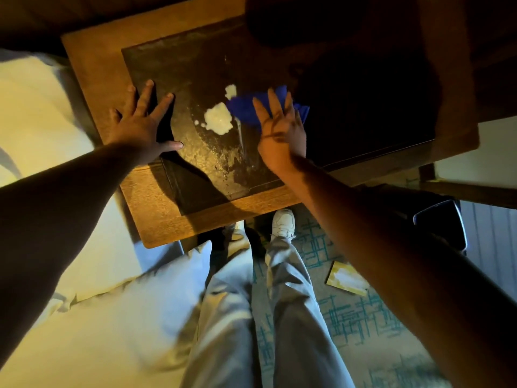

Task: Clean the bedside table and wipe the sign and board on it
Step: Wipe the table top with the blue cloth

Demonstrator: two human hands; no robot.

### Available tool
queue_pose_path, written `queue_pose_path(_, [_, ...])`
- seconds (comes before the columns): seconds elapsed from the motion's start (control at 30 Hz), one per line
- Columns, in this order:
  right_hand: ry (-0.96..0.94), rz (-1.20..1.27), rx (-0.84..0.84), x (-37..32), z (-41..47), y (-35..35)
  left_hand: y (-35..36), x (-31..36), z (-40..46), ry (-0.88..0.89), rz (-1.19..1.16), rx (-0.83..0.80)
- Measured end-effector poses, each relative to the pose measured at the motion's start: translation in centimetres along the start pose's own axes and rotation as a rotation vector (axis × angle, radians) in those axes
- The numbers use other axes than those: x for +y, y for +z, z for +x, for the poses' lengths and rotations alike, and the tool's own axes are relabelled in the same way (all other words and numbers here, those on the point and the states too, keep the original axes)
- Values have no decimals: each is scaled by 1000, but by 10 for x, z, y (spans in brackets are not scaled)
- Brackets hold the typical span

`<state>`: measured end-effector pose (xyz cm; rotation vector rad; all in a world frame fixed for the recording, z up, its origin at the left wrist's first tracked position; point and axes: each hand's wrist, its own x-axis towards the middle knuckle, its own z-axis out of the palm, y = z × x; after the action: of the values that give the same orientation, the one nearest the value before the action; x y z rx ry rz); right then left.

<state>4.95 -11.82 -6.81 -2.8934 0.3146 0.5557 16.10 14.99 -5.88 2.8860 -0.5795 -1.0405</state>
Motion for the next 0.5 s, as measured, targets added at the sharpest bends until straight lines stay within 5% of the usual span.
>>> queue_pose_path(0.17, [-144, 34, 22, 5, -101, 35, 0, -2, -2, 19, -36, 26])
queue_pose_path(0.3, [-266, -48, 15, 32, -84, 36, 3, -2, 0, 18, -33, 46])
queue_pose_path(0.5, [38, 65, 89, 14, 25, -13, 2, -2, -1, 37, -7, 45])
